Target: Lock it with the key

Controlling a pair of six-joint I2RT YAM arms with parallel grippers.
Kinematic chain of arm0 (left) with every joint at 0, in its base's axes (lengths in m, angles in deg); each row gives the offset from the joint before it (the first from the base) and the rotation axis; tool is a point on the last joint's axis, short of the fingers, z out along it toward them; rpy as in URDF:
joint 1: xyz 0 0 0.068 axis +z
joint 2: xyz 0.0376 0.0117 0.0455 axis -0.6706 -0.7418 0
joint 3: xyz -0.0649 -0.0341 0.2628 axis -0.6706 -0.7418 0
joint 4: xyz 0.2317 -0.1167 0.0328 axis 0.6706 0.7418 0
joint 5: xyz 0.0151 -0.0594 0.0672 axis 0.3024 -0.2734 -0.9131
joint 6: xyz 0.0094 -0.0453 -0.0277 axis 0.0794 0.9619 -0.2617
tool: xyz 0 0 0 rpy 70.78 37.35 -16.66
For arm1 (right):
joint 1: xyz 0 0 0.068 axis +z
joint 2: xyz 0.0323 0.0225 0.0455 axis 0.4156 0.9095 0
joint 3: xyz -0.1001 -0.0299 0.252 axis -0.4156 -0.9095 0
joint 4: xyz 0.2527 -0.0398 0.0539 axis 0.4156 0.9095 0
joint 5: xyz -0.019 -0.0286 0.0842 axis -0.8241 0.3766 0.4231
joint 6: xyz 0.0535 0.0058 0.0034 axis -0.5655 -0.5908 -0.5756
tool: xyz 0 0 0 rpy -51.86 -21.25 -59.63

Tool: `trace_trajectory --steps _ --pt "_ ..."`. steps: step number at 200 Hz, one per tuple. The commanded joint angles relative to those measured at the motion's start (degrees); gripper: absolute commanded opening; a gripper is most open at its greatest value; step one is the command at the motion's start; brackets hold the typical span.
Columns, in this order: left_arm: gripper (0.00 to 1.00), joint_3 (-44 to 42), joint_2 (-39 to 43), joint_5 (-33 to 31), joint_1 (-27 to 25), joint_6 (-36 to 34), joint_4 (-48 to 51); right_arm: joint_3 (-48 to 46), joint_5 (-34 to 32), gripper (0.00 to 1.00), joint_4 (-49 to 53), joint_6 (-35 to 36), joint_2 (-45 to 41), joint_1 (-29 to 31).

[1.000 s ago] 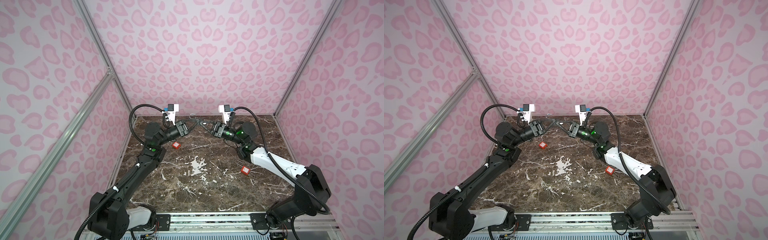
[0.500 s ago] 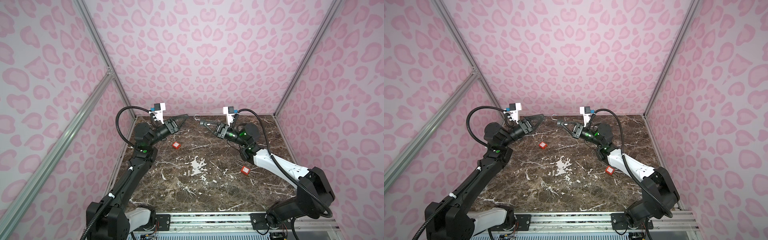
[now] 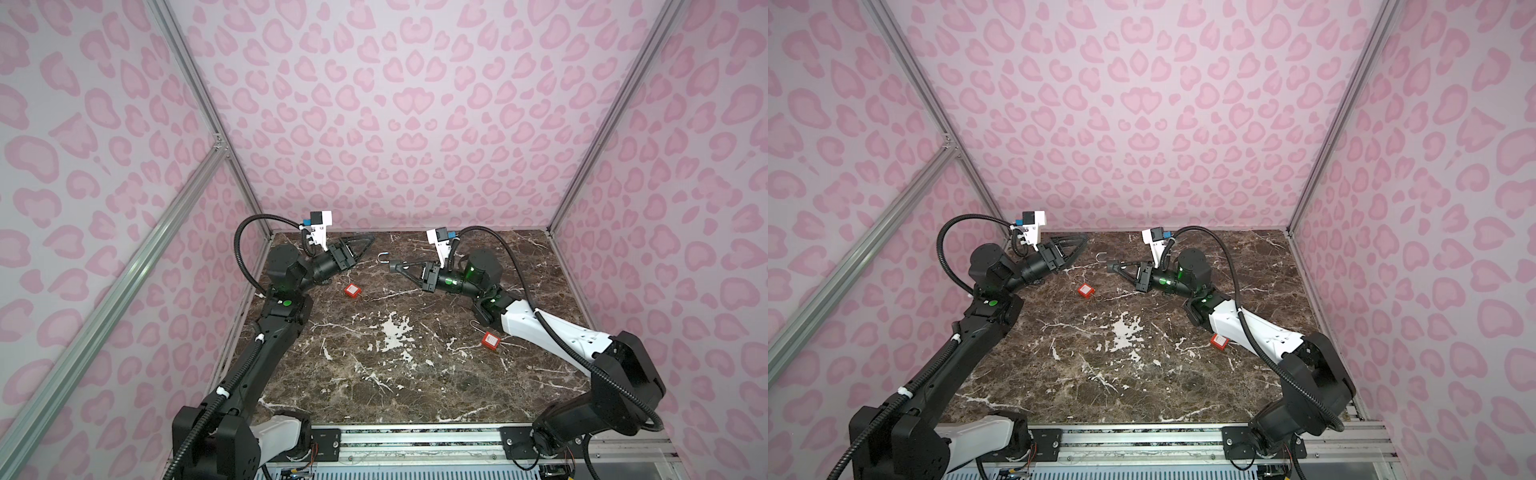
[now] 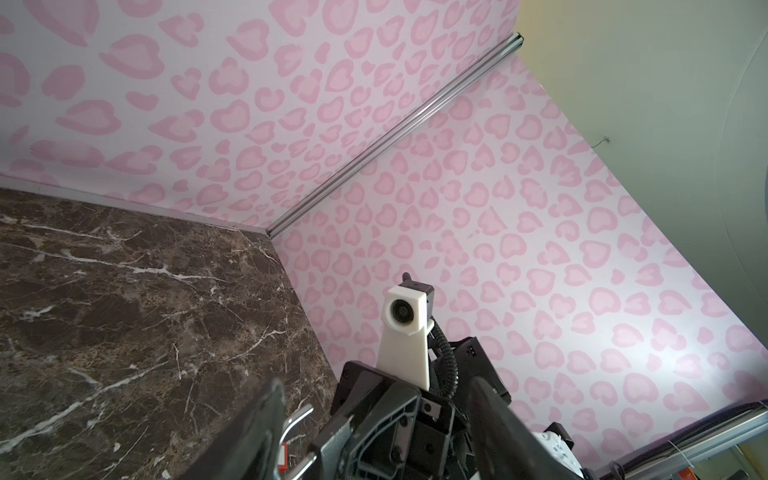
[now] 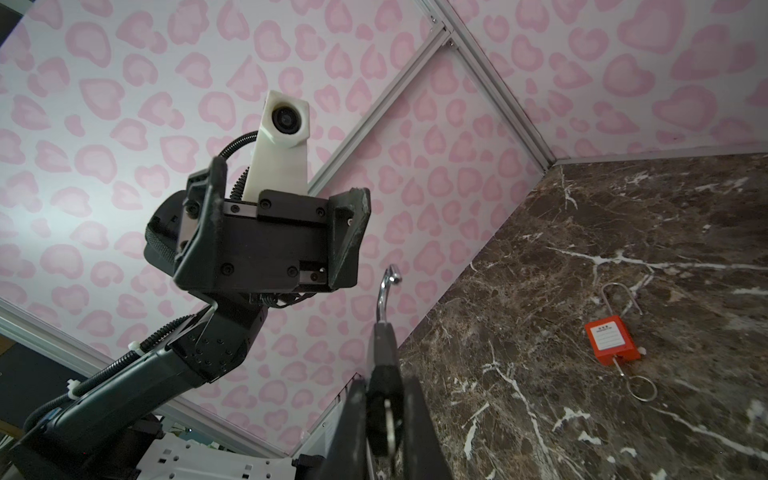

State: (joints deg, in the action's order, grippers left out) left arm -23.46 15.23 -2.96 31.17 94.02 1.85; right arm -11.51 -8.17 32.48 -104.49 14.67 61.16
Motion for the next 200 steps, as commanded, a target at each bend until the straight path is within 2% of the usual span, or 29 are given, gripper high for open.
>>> trace_trajectory --steps 1,91,132,200 --pt "0.71 -0.50 -0.50 1.66 -0.41 0.19 -0.45 0.92 0.52 0.01 -1.20 1.43 1.08 0.75" --pt "0.71 -1.66 -0.60 3.41 -1.21 -2.45 4.91 1.04 0.82 0.01 -3.80 0.55 1.78 1.27" --pt "0.72 -0.51 -1.47 4.79 -3.17 -4.00 7.47 1.03 0.90 0.00 -4.74 0.54 1.85 1.08" --pt "0.73 -0.16 -0.69 3.69 -3.51 -5.32 8.38 -0.34 2.08 0.00 -8.99 -2.90 1.13 -0.54"
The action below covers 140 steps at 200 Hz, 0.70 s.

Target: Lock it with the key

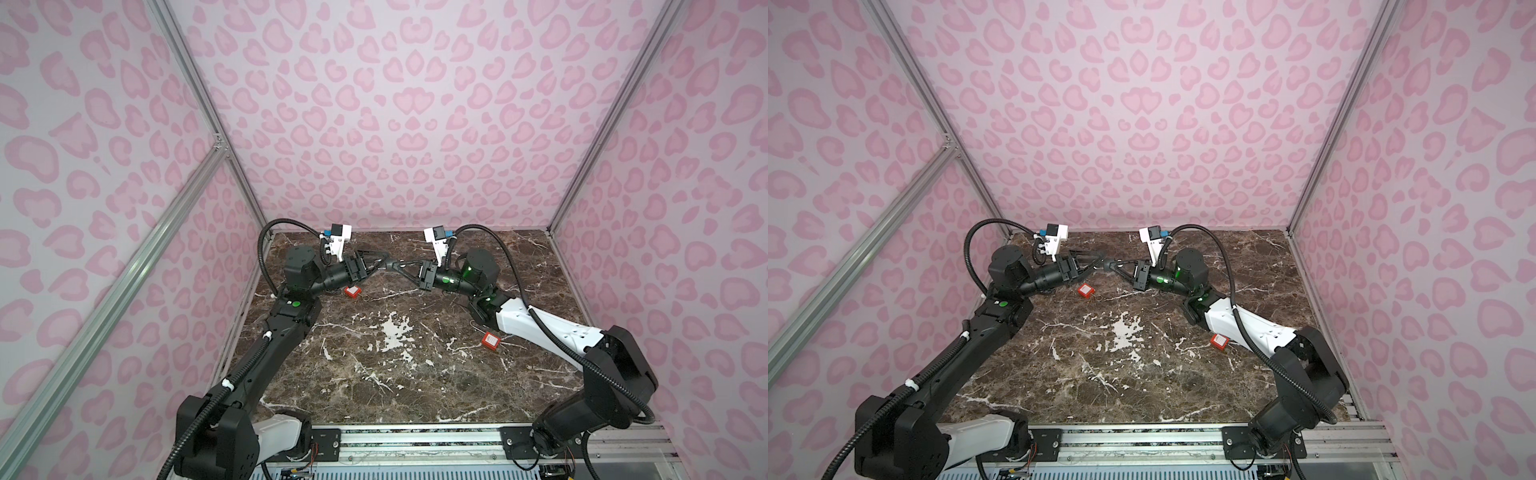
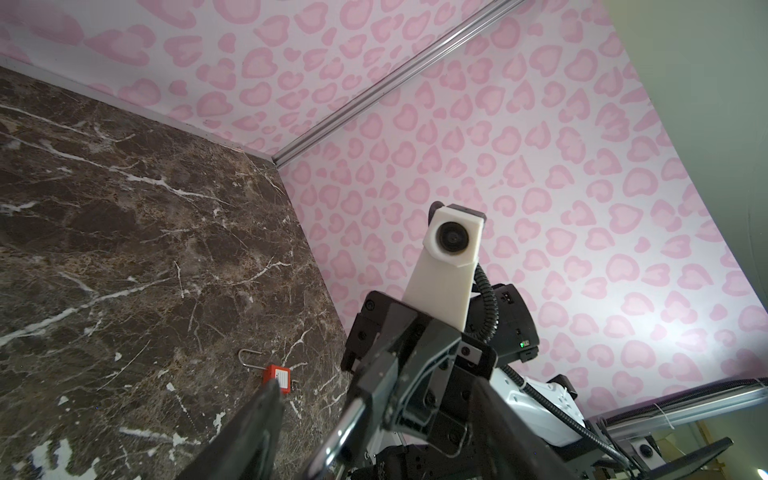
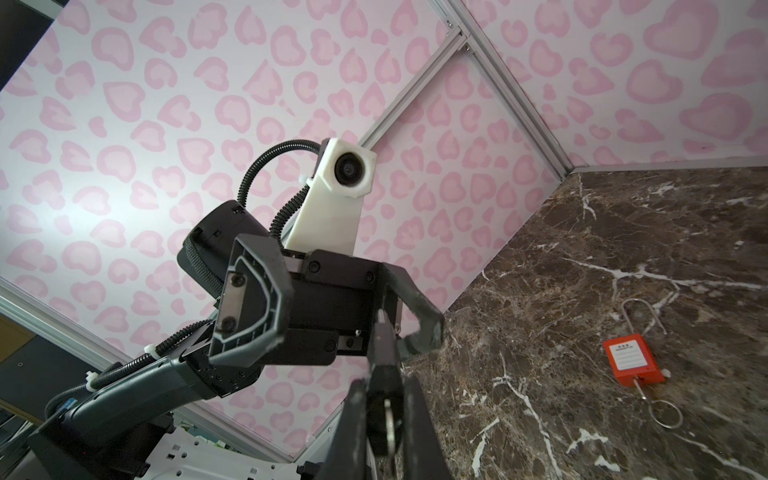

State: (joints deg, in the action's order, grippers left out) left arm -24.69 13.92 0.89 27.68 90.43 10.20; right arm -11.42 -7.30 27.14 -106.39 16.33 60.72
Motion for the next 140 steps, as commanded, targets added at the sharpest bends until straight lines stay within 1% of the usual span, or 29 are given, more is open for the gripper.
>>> trace_trajectory --steps 1,36,78,93,101,111,118,125,140 --pt "0.73 1.06 0.63 -0.16 -0.04 -1.75 0.03 -0.42 1.25 0.00 -3.65 -1.00 -0.61 -0.16" --pt "0.73 2.59 0.90 0.69 -0.15 -2.08 0.12 -1.12 -0.64 0.00 -2.71 0.36 -3.52 -0.63" --pt "0.72 4.62 2.61 -0.15 -0.15 -4.01 1.27 0.64 1.06 0.00 -1.87 -0.59 -4.13 -1.81" --pt "0.64 5.10 2.63 0.02 -0.15 -4.41 1.02 0.77 1.42 0.00 -2.36 -1.32 -4.21 -2.17" --pt "0.57 5.22 2.62 0.10 -0.11 -4.41 0.75 0.73 1.58 0.00 -2.80 -1.73 -4.40 -2.32" --pt "0.46 5.37 2.64 -0.21 -0.13 -4.58 0.78 0.49 1.69 0.00 -3.64 -2.34 -4.52 -2.56" --pt "0.40 5.48 2.65 -0.54 -0.15 -4.53 0.83 0.45 1.77 0.00 -4.41 -2.80 -4.54 -2.62" --pt "0.38 5.52 2.65 -0.60 -0.15 -4.50 0.75 0.32 1.99 0.00 -5.15 -3.37 -4.61 -2.70" --pt "0.37 5.55 2.66 -0.64 -0.13 -4.62 0.90 0.30 2.18 0.00 -6.40 -4.48 -4.44 -2.90"
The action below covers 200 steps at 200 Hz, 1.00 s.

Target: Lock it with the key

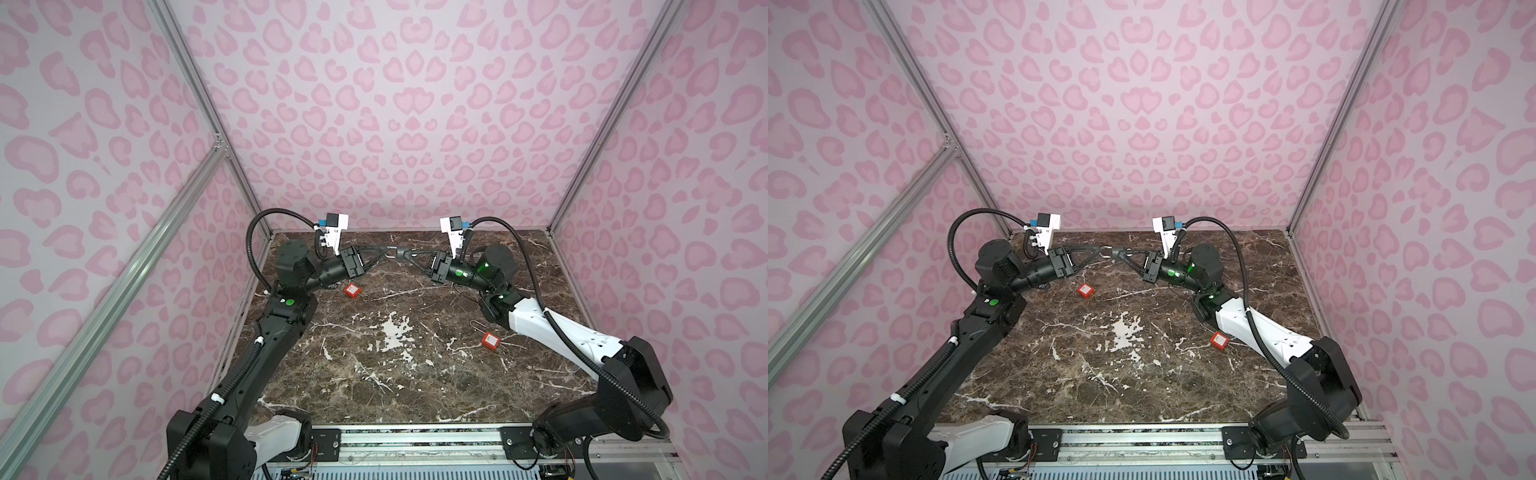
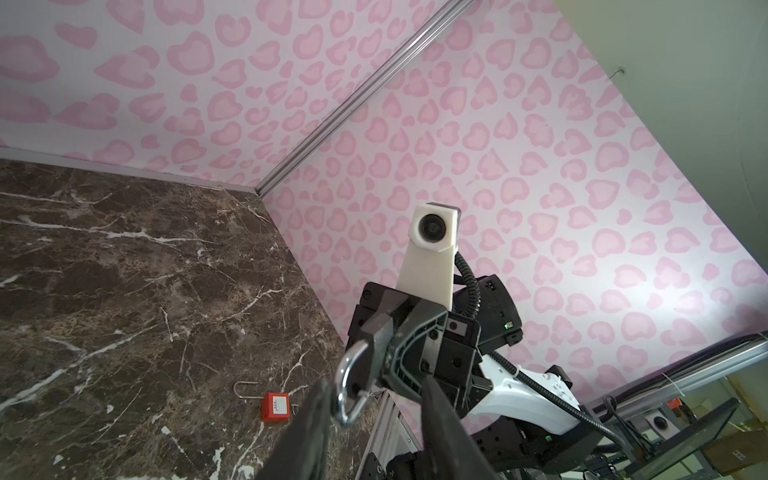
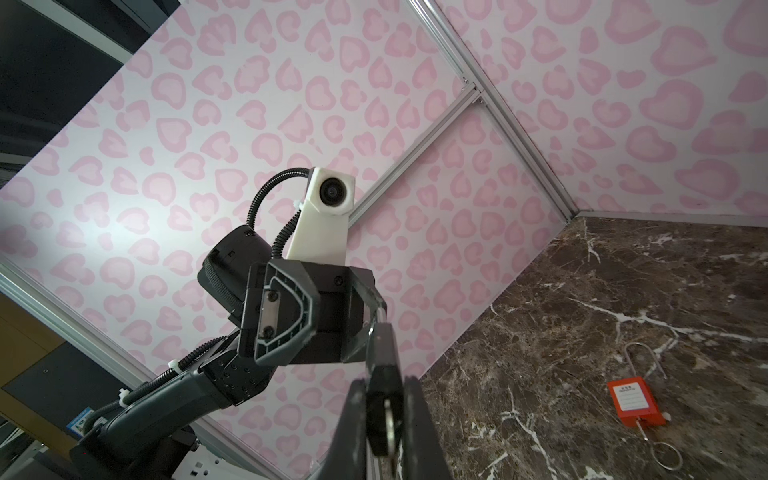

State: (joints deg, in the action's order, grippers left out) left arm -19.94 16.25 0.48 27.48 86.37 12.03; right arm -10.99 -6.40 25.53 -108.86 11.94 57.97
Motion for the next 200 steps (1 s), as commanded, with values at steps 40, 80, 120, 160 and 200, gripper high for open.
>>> trace_trajectory --steps 40,80,120,160,200 --pt "0.43 0.69 -0.04 -0.36 0.09 -0.64 -1.01 0.22 1.73 0.00 -6.44 -3.56 0.47 -0.19" --pt "0.30 0.62 -0.09 -0.10 0.07 -0.57 -1.62 0.45 2.70 0.00 -10.19 -6.67 1.66 -0.09" --pt "0.17 0.44 0.21 0.05 0.03 -0.84 -1.45 0.70 2.88 0.00 -11.40 -7.54 2.79 0.08" --pt "0.03 -0.30 0.48 -0.14 0.02 -1.13 -1.82 0.90 3.37 0.00 -12.72 -8.98 3.48 0.52" --pt "0.03 0.00 0.05 1.09 -0.03 -0.60 -2.35 2.01 4.40 0.00 -12.99 -10.08 4.32 1.05"
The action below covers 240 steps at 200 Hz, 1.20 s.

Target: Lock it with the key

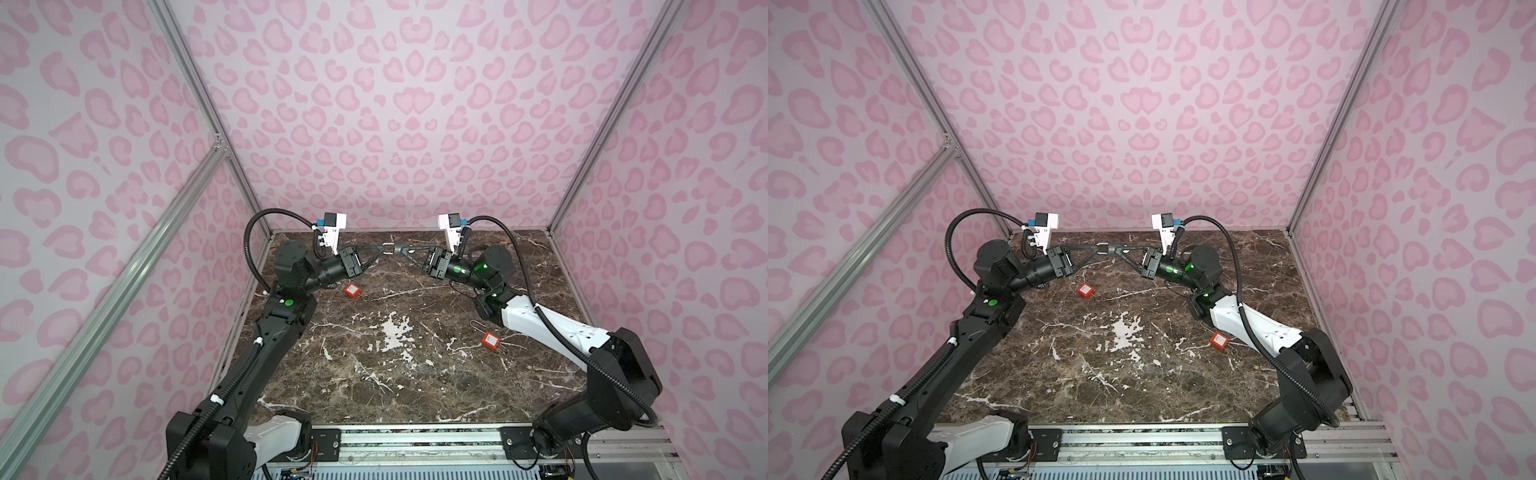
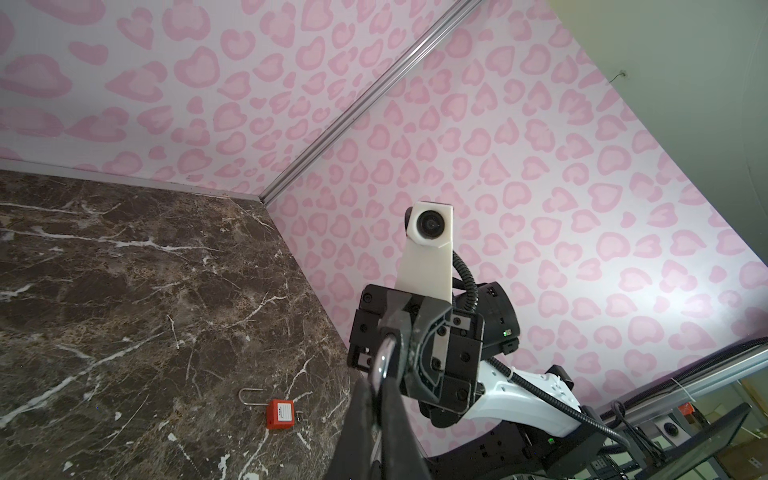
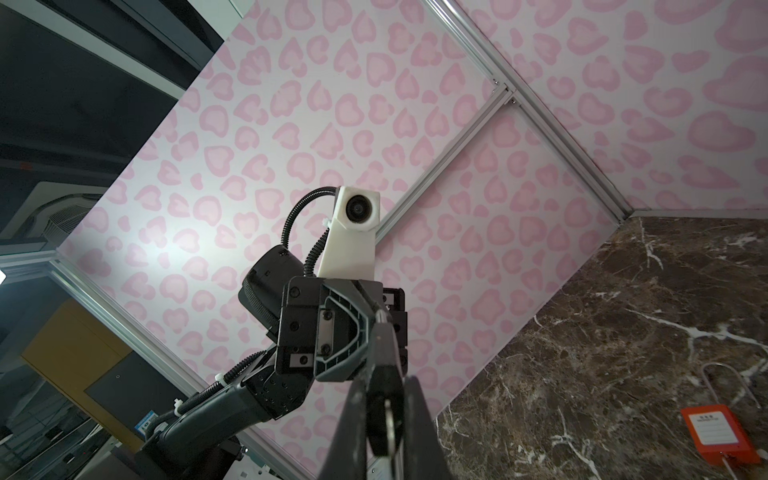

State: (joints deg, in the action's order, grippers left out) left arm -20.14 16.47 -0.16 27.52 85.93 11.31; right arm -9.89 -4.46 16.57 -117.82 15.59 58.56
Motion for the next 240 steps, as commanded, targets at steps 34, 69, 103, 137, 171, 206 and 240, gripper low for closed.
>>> trace_trajectory --steps 34,69,103,137,171,206,240 --pt "0.03 0.38 0.13 2.20 -0.13 -1.34 -0.72 2.53 4.80 0.00 -5.39 -4.05 1.89 0.63" --pt "0.03 1.07 0.52 2.73 -0.02 -3.80 0.94 2.89 6.19 0.00 -3.60 -3.89 1.62 0.56" --pt "0.03 1.31 2.28 1.01 -0.03 -7.26 4.10 2.11 6.38 0.00 -3.75 -3.95 1.06 0.76" --pt "0.03 1.18 0.82 2.55 -0.17 -5.32 2.94 3.22 5.87 0.00 2.51 1.74 1.16 1.89" --pt "0.03 0.60 1.45 2.50 -0.21 -5.48 3.40 3.15 5.31 0.00 4.08 3.60 0.57 1.73" --pt "0.04 -0.84 0.80 1.86 -1.71 -2.61 -0.53 2.92 5.73 0.00 -0.38 2.35 1.87 2.31" --pt "0.03 0.19 0.37 1.33 -3.29 -4.58 1.22 3.07 7.35 0.00 -11.65 -6.35 5.79 1.38"
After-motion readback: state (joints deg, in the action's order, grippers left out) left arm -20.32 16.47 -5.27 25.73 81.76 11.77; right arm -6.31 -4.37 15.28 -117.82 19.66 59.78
